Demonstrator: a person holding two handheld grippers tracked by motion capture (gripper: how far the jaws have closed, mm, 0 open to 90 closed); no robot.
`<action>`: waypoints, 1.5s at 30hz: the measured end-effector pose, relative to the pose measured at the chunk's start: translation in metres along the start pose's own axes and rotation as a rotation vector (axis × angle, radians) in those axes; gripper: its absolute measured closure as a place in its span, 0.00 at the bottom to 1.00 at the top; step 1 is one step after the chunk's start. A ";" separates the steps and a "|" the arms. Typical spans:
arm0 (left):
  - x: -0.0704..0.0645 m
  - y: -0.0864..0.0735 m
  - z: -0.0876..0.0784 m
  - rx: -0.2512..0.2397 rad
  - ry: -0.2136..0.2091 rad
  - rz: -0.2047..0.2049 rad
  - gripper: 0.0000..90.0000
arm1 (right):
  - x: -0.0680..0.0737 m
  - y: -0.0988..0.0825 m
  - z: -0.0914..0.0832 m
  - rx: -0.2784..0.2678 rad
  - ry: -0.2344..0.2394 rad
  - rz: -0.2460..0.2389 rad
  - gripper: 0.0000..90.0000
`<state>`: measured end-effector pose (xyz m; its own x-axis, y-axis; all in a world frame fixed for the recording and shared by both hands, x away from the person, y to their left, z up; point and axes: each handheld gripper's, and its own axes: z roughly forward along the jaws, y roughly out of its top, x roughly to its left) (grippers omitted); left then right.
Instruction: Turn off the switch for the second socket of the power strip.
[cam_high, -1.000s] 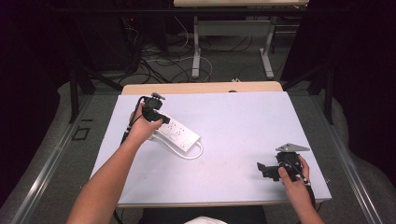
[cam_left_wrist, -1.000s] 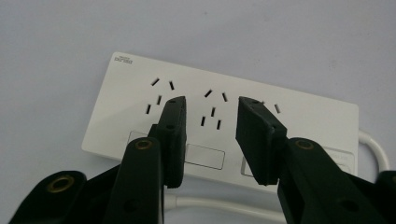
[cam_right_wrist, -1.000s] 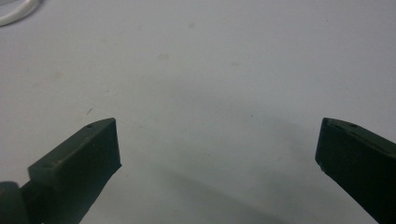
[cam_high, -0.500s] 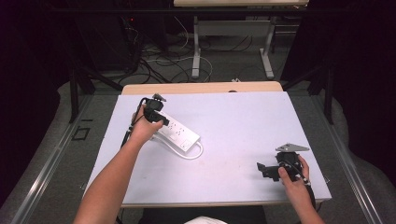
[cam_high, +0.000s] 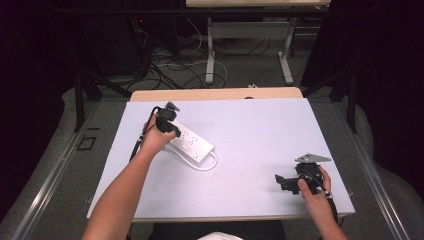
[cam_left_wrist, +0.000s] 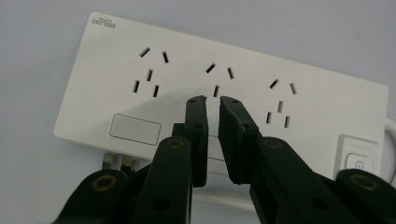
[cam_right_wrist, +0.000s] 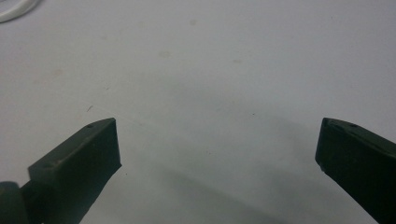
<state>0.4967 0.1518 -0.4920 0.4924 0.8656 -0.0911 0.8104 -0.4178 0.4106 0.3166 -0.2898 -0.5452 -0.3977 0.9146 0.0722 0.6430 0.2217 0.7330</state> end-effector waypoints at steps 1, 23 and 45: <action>0.000 0.000 0.000 0.005 0.000 0.003 0.92 | 0.000 0.000 0.000 0.001 0.001 0.002 0.00; 0.011 -0.009 0.008 0.012 0.003 -0.060 0.96 | 0.001 0.000 0.001 0.010 0.005 -0.001 0.00; 0.010 -0.011 0.011 0.007 -0.010 -0.049 1.00 | 0.001 0.000 0.002 0.010 0.010 0.001 0.00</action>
<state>0.4965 0.1618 -0.5073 0.4549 0.8824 -0.1201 0.8360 -0.3766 0.3990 0.3172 -0.2889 -0.5466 -0.4032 0.9116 0.0800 0.6504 0.2240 0.7258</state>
